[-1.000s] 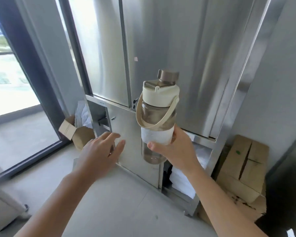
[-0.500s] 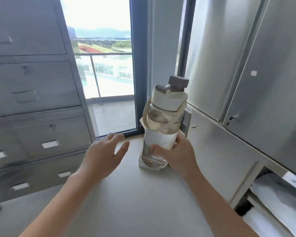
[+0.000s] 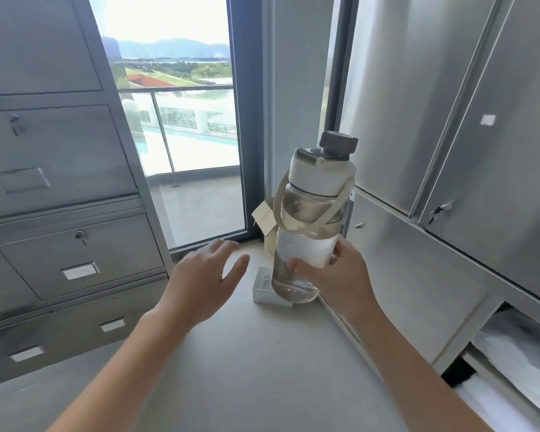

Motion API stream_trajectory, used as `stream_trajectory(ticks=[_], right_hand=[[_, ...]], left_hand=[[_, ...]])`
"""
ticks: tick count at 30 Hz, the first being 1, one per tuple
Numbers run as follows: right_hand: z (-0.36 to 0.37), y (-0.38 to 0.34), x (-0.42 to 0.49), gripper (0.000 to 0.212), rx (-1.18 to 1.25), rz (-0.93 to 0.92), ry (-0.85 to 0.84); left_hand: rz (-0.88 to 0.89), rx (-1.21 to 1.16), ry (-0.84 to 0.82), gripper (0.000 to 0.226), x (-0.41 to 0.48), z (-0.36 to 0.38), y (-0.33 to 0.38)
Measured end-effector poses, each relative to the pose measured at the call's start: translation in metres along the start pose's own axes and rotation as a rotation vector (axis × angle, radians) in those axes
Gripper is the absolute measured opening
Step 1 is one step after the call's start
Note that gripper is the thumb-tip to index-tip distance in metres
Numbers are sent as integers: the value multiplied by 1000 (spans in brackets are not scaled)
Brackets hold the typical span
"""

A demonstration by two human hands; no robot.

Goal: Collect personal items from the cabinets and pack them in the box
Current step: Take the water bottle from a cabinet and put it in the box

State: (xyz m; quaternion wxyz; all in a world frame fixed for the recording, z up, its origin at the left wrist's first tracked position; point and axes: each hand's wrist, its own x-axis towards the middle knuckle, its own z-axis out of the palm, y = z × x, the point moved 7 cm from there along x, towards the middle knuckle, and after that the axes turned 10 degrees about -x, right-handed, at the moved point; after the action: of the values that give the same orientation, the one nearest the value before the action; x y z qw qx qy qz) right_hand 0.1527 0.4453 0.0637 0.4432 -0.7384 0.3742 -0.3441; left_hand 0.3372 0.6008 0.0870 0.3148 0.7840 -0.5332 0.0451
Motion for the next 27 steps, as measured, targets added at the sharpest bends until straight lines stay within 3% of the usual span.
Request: stream_trajectory(ticks=[9, 18, 27], right_hand=[[-6, 69, 66, 57, -32, 100, 18], [16, 110, 223, 58, -37, 111, -44], [92, 124, 369, 57, -13, 115, -125]], left_hand=[[-3, -63, -125, 46, 71, 86, -16], [-99, -8, -150, 46, 195, 153, -65], [-218, -12, -124, 42, 296, 180, -151]])
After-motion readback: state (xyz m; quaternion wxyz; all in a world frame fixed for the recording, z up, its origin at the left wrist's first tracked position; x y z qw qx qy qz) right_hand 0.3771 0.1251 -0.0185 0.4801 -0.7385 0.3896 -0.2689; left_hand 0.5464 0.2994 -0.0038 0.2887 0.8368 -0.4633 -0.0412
